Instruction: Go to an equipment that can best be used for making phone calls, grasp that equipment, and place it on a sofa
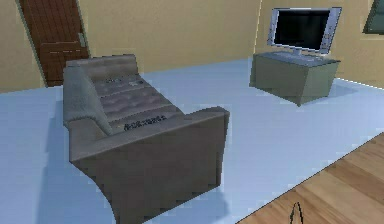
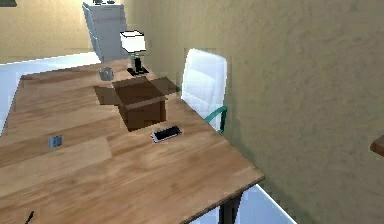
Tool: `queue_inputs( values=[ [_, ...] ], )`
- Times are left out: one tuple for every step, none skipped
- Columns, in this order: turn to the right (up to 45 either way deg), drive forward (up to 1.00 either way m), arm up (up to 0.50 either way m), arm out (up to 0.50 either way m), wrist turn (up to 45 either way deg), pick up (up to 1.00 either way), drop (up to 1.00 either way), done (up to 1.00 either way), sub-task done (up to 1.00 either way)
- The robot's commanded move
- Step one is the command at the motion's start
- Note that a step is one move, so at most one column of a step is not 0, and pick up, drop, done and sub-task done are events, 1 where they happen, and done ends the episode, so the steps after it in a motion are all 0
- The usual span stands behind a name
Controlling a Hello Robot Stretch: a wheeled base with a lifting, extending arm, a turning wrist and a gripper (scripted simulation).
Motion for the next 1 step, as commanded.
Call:
queue_inputs(
  values=[
    [0.0,0.0,0.36,0.0,0.0,0.0,0.0,0.0,0.0]
  ],
)
